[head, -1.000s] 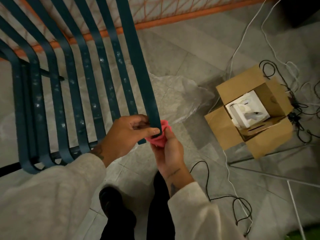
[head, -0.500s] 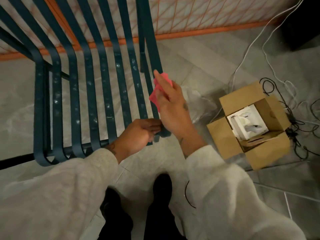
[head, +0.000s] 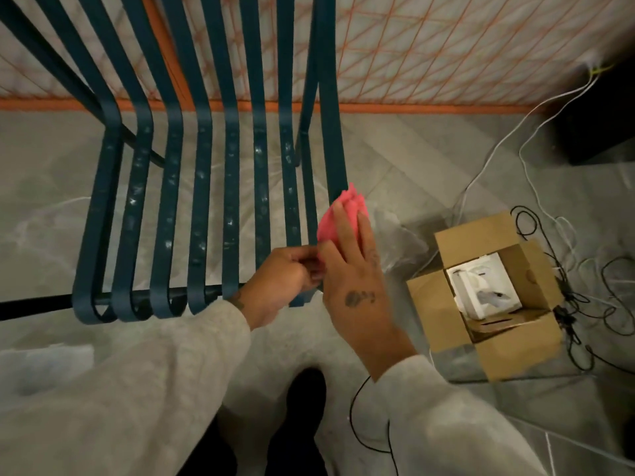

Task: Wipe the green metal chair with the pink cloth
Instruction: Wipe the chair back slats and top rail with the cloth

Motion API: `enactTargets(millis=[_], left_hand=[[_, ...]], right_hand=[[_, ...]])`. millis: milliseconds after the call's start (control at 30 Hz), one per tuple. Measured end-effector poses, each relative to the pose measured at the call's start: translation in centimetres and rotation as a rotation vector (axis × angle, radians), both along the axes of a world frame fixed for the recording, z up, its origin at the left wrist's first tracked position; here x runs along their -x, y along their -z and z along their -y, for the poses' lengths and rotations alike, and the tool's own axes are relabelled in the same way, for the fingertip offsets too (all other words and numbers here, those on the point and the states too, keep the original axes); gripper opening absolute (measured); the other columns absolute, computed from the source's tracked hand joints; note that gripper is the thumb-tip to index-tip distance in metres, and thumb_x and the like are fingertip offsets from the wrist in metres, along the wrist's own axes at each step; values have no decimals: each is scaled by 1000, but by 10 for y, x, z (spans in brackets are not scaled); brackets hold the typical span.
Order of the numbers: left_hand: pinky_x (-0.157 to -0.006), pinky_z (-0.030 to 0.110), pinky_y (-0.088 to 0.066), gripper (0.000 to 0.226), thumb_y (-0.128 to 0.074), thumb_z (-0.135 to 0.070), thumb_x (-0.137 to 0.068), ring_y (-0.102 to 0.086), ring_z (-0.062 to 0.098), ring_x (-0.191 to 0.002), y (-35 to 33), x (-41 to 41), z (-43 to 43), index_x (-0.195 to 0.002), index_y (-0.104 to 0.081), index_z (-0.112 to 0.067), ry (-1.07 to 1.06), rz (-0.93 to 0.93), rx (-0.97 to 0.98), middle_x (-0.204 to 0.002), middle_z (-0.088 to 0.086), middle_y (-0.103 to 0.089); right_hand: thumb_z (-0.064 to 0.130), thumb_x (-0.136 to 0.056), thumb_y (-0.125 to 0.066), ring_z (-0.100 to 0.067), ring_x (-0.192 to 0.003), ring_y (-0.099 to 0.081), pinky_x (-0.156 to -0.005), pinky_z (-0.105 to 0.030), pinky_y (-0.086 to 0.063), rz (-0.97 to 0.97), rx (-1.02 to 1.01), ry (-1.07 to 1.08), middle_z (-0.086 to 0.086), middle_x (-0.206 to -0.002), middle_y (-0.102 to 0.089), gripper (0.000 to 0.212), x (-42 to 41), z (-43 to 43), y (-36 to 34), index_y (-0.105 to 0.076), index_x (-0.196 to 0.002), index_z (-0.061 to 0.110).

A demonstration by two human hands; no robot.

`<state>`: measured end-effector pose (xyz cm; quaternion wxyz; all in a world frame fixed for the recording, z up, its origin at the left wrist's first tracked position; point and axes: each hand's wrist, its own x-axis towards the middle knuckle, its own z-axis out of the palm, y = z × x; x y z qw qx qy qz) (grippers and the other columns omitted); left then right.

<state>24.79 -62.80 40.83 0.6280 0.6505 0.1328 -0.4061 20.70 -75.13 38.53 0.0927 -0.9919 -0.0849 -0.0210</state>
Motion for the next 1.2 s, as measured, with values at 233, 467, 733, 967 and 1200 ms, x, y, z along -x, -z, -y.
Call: enactTargets(millis=[233, 467, 733, 967, 1200], left_hand=[[-98, 37, -49, 50, -44, 15, -90, -64, 26, -111, 0, -4, -6, -131, -48, -14, -13, -130, 61, -109, 9, -70], [-100, 42, -49, 69, -44, 15, -87, -66, 24, -105, 2, 7, -2, -148, -29, -16, -128, -136, 36, -110, 12, -70], [-90, 35, -50, 41, -45, -4, -93, -65, 30, -105, 11, 17, 6, -129, -51, -24, -136, -106, -18, -107, 9, -72], [-106, 44, -43, 41, -31, -46, -102, -66, 22, -109, 5, 4, 2, -120, -61, -24, -113, -120, 27, -111, 11, -72], [-96, 35, -50, 53, -33, -58, -97, -70, 14, -96, -3, -10, -3, -102, -70, -20, -15, -60, -2, -101, 0, -75]], right_hand=[[-9, -83, -62, -39, -147, -23, -110, -48, -44, -324, -473, 336, -10, -164, 5, 98, -88, -5, -42, -18, -153, 43], [-4, -84, -66, -13, -115, -45, -100, -32, -47, -272, -630, 607, -5, -139, -39, 111, -12, -21, -29, 8, -153, 42], [7, -91, -65, 3, -131, -44, -109, -31, -44, -125, -813, 514, 10, -146, -43, 86, 47, -9, 15, -14, -154, 35], [28, -92, -66, -20, -121, -54, -95, -31, -43, -161, -597, 533, 0, -139, -50, 76, -47, -2, -42, -19, -152, 31], [30, -92, -62, -6, -107, -60, -91, -29, -53, -108, -765, 631, 7, -125, -59, 60, -9, -17, -15, -34, -144, 31]])
